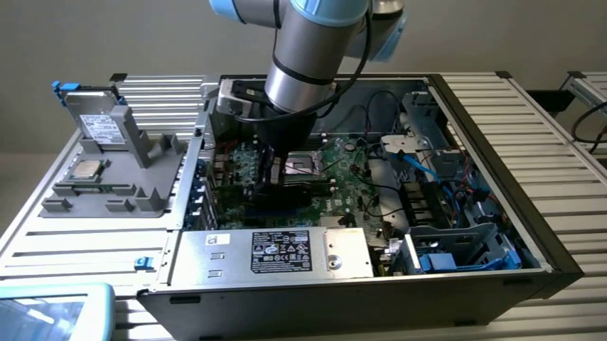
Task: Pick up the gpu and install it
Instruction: 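Insert the gpu into the slot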
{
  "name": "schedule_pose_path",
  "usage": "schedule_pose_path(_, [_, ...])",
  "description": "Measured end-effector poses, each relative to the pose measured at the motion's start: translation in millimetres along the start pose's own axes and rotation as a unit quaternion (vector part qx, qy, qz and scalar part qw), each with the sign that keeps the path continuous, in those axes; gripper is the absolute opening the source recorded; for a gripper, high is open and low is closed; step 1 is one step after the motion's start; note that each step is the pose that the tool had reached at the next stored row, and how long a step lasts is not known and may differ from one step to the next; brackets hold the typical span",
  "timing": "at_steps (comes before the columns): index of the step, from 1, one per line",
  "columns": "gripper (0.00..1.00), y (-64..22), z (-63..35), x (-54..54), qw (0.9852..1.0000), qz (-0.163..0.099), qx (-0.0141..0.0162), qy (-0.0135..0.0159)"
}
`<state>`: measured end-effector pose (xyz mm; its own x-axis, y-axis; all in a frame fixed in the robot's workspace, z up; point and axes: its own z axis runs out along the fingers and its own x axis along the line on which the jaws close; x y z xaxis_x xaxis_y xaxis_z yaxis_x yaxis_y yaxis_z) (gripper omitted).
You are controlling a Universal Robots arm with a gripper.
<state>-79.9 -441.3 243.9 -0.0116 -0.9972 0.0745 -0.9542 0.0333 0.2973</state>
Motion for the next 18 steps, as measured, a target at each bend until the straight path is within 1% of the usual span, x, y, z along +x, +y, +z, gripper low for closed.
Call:
schedule_pose_path(4, [0.28,-0.7,-0.2,-0.7,1.0000,0.001,-0.0013,-0.0003])
schedule_pose_path(8, [0.28,-7.4,-2.5,-0.2,1.0000,0.001,-0.0020,0.0000])
schedule_pose_path(10, [0.28,-9.1,-2.9,0.6,1.0000,0.001,-0.0021,-0.0002])
schedule_pose_path(18, [0.28,-8.6,-2.4,3.9,1.0000,0.004,-0.0025,-0.0012])
